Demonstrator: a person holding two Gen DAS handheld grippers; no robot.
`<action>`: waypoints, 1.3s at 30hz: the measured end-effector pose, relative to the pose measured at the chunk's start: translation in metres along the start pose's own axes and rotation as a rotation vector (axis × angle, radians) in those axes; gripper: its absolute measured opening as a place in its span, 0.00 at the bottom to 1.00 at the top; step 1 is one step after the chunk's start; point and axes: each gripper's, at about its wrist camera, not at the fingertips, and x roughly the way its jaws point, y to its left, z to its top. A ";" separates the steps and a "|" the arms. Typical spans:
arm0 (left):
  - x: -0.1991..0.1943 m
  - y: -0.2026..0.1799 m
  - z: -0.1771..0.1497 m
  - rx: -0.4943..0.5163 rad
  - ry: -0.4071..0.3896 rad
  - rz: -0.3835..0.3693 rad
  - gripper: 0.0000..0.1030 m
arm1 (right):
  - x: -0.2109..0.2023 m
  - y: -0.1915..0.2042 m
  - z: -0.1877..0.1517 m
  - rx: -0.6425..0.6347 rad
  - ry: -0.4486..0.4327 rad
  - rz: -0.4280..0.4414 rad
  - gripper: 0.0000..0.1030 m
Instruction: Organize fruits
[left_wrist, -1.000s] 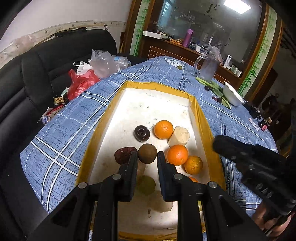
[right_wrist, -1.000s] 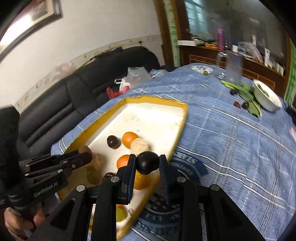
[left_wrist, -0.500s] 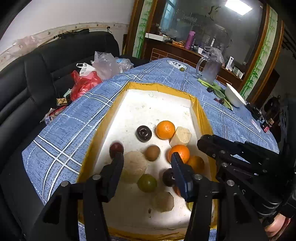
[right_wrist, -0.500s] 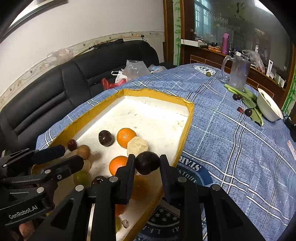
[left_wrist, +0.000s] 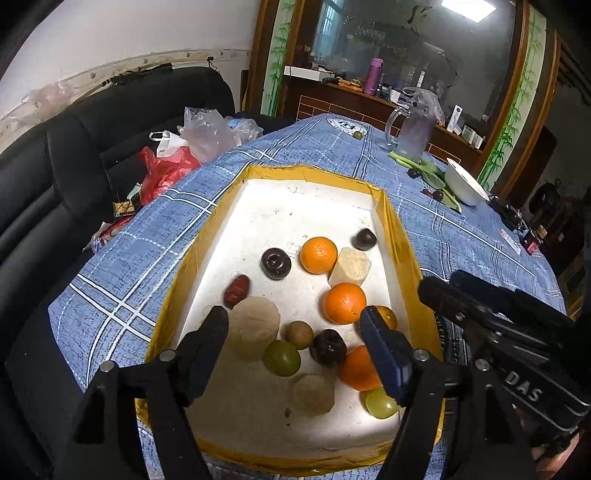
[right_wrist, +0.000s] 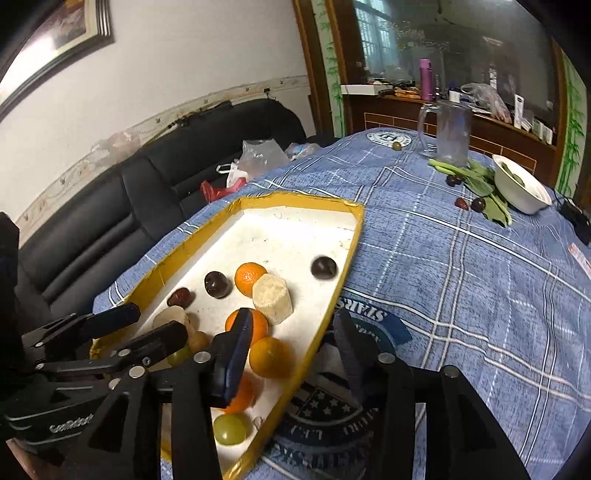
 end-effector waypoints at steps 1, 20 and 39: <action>-0.001 -0.001 0.000 0.003 0.000 0.002 0.72 | -0.003 -0.001 -0.001 0.010 -0.003 0.001 0.50; -0.040 -0.023 -0.007 0.071 -0.118 0.135 0.82 | -0.043 0.000 -0.035 0.055 -0.047 -0.020 0.58; -0.156 -0.031 -0.038 0.014 -0.573 0.219 1.00 | -0.096 0.036 -0.063 -0.014 -0.145 -0.047 0.67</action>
